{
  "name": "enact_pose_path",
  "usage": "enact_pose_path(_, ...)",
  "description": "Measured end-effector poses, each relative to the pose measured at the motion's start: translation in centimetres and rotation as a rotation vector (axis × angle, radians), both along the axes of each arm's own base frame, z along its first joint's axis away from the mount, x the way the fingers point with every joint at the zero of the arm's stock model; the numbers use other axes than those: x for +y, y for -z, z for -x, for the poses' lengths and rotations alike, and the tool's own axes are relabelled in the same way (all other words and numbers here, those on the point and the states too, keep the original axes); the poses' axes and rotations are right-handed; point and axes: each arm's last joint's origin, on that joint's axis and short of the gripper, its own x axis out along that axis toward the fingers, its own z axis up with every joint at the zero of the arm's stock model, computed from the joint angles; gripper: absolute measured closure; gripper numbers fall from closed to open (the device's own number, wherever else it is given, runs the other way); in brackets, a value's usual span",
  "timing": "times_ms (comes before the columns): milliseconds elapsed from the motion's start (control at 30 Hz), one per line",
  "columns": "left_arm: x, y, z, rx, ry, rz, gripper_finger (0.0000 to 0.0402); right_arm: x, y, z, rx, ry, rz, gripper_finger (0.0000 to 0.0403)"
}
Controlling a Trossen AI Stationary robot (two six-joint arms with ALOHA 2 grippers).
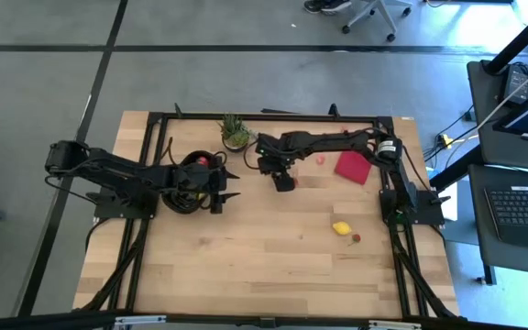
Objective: Pick and placing Produce into tupperware
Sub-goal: Put the black cherry into the black container
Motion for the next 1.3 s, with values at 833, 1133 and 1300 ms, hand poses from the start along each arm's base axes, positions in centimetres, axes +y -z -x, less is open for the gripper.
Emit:
enact_pose_path(833,0.0,0.0,0.0,0.0,-0.001,-0.001,0.017,0.0,2.2,0.0,-0.03,0.002,-0.002,0.0206)
enact_pose_path(1133,0.0,0.0,0.0,0.0,-0.008,-0.006,0.017,0.0,3.0,0.0,-0.004,0.011,-0.016,0.025)
enact_pose_path(1300,0.1,0.0,0.0,0.002,-0.019,-0.02,0.017,0.0,3.1,0.1,-0.001,0.054,-0.03,0.029)
